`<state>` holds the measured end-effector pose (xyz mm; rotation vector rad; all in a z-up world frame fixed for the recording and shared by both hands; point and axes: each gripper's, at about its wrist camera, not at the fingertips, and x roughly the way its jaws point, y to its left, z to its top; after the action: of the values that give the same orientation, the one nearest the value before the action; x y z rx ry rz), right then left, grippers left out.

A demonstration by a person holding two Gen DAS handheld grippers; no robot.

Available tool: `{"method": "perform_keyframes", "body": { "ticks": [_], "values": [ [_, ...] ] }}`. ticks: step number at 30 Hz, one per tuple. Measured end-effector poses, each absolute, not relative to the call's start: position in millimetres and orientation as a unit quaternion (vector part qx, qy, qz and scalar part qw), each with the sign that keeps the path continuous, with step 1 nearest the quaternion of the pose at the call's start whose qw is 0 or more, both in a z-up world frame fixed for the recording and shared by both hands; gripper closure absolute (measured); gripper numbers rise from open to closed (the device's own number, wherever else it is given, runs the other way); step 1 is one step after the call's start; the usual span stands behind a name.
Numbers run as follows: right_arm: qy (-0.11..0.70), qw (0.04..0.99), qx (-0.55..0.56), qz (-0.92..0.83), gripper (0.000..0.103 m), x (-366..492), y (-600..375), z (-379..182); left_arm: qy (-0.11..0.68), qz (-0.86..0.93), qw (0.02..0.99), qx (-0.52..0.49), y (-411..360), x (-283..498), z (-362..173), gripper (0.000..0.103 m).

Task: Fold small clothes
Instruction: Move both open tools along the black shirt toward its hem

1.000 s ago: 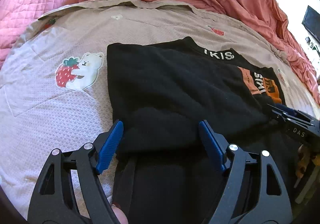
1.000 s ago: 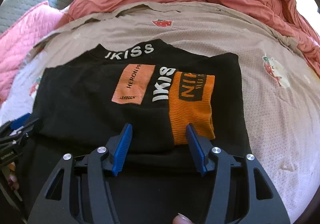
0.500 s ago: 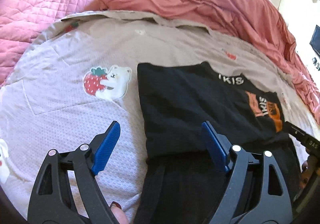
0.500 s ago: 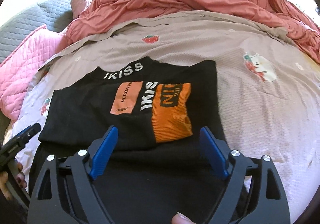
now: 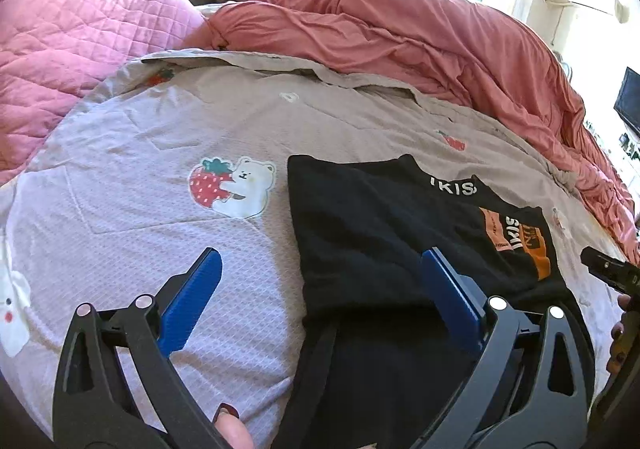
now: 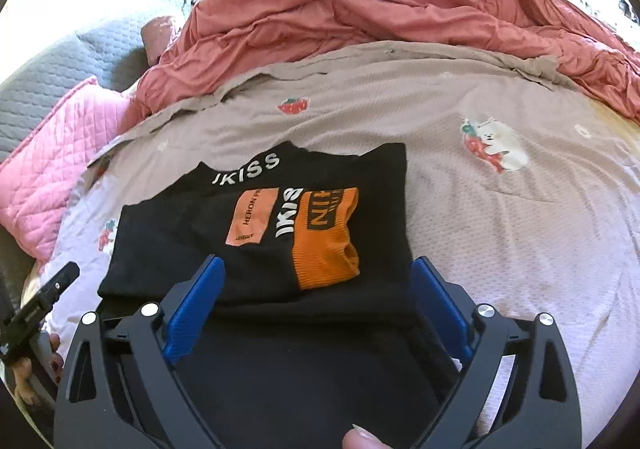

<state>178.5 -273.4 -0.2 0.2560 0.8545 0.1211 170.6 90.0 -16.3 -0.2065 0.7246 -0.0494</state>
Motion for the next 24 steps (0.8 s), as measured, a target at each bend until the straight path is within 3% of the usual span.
{"method": "perform_keyframes", "body": {
  "ticks": [12, 24],
  "values": [
    [0.393, 0.907, 0.137, 0.057, 0.009, 151, -304, 19, 0.354, -0.026, 0.928, -0.115, 104, 132, -14, 0.010],
    [0.389, 0.908, 0.144, 0.052, 0.009, 128, -323, 26, 0.354, -0.013, 0.933, -0.063, 92, 93, -6, 0.010]
  ]
}}
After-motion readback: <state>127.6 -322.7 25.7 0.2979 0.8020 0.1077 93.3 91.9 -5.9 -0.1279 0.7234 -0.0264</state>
